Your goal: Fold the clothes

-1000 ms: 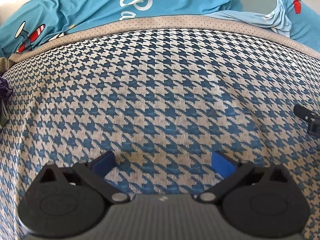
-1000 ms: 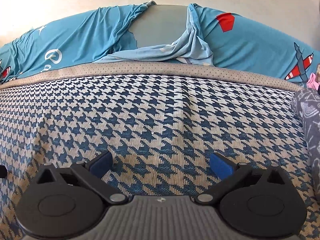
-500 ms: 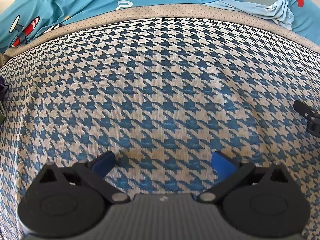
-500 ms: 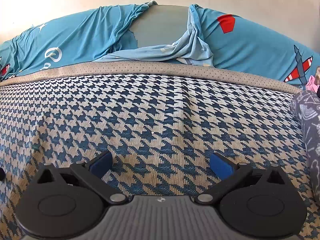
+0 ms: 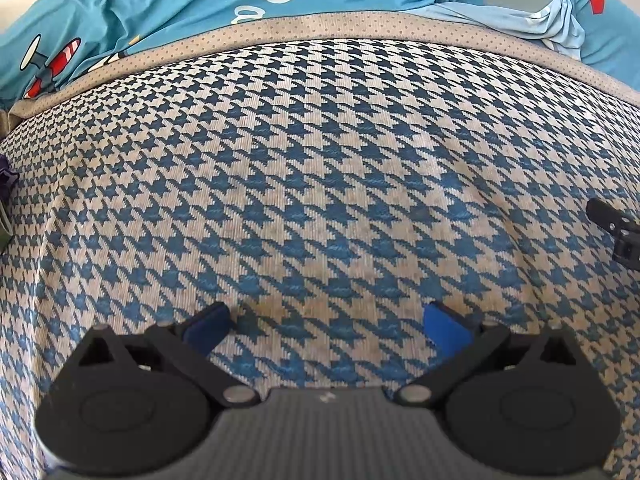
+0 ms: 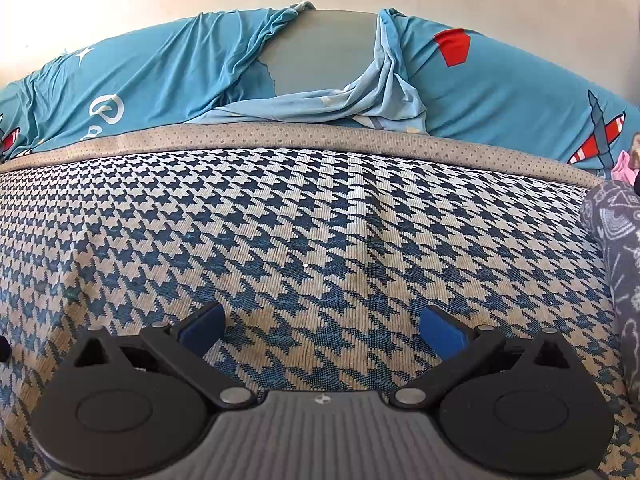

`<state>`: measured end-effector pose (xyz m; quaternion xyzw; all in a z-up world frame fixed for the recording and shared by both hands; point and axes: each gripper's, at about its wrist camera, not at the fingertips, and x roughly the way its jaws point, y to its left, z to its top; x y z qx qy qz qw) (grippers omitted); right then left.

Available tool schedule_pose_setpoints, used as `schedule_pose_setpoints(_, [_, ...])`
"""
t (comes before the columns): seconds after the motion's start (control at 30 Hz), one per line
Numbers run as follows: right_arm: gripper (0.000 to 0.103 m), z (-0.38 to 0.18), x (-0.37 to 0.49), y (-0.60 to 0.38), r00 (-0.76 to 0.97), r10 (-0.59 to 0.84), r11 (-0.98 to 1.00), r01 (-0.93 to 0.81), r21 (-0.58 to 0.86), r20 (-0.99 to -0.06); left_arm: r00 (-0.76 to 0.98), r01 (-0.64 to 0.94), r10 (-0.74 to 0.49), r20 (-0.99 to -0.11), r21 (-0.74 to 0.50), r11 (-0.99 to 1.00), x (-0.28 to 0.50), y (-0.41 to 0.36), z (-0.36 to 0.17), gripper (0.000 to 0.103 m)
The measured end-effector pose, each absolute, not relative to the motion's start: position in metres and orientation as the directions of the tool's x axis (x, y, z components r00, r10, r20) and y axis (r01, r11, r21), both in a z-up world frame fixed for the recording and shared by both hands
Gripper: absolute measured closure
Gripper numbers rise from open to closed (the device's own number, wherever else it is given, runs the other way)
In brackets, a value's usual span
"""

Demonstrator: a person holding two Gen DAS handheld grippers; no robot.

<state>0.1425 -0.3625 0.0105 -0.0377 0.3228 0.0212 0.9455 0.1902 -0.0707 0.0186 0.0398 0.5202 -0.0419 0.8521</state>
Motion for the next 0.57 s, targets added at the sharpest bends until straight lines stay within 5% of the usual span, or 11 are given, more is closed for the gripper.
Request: schedule_pose_setpoints(0.57, [0.0,0.011,0.143,-0.362,0.791,0.014,0.996,-0.064,-0.06,-0.612,0.463,0.116,-0.032,-0.886,0.025,0.993,0.173,-0.067,0.019,0.0])
